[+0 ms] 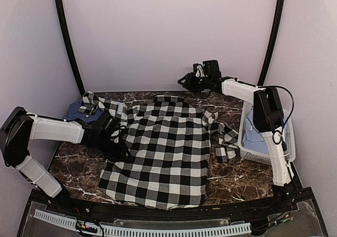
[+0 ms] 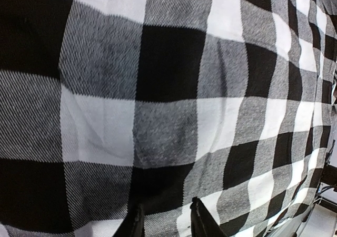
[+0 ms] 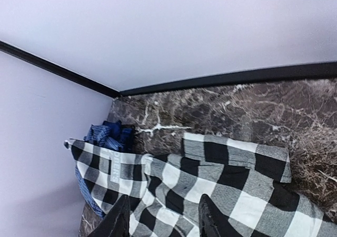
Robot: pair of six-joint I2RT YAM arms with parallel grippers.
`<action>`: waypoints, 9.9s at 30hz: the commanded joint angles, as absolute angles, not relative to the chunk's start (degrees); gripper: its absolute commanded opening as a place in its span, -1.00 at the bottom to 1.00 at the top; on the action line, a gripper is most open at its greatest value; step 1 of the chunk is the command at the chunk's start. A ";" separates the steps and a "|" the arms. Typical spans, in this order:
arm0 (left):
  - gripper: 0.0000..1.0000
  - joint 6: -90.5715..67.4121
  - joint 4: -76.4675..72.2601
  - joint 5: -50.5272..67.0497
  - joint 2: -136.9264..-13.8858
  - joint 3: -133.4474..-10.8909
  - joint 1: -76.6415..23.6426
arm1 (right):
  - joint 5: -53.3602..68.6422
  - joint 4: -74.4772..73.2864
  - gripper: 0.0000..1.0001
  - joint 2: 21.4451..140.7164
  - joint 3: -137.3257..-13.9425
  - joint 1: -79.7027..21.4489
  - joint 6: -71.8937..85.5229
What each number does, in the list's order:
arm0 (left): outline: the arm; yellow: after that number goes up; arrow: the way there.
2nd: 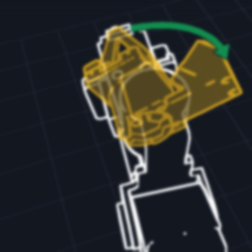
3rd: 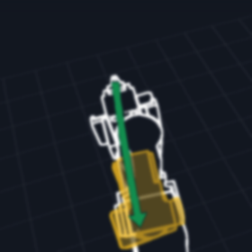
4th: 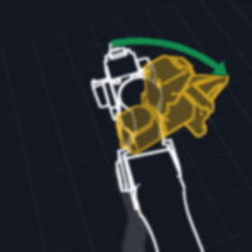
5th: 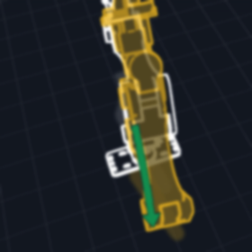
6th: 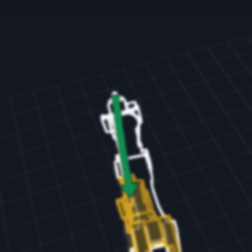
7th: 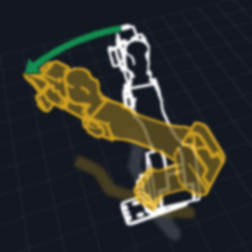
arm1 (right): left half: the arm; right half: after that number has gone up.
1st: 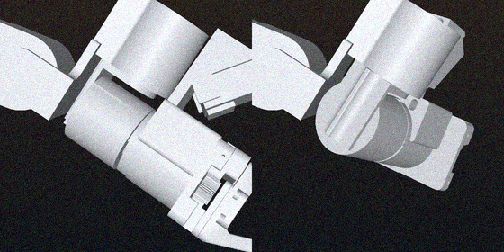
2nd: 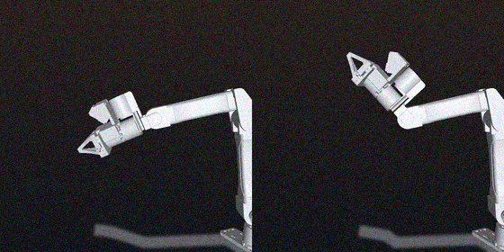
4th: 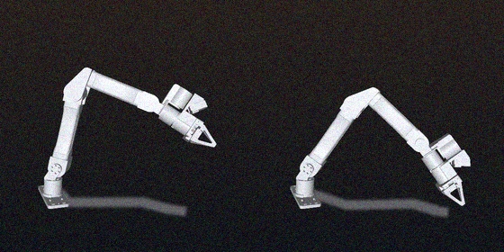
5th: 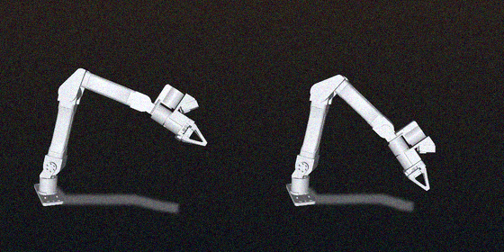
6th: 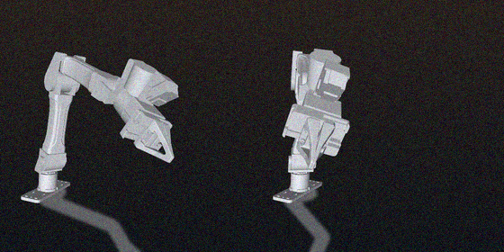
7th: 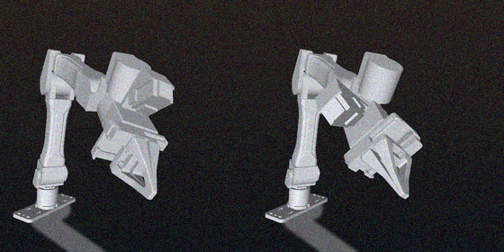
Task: Fold and stack the long sleeve shirts
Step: Adjust the corner of the shirt at the center of the board, then move the bin to the corner of the board, then adjust the sleeve at the center of the board, then pick up the sleeve from the center of the board, then pass from the right arm to the left, then move the flattened shirt to the center of the board.
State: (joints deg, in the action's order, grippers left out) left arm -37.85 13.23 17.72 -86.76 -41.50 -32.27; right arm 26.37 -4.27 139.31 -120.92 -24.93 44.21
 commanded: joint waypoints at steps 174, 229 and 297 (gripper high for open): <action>-0.23 -32.66 4.81 27.37 -87.56 -56.84 -36.97 | 17.77 -11.40 -1.00 97.15 -63.87 -36.75 32.27; -1.00 -26.78 7.21 -4.89 -101.47 -72.44 -42.40 | 16.84 -10.10 -0.08 102.98 -81.39 -41.69 38.63; -1.00 -25.54 18.50 14.14 -122.91 -103.09 -22.41 | 5.83 -18.31 -0.11 101.68 -75.55 -25.92 27.29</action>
State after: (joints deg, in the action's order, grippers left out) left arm -25.52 18.09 11.66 -123.87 -101.45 -22.41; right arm 8.27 -18.26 110.00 -84.93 -23.16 26.85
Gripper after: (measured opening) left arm 0.021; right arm 0.459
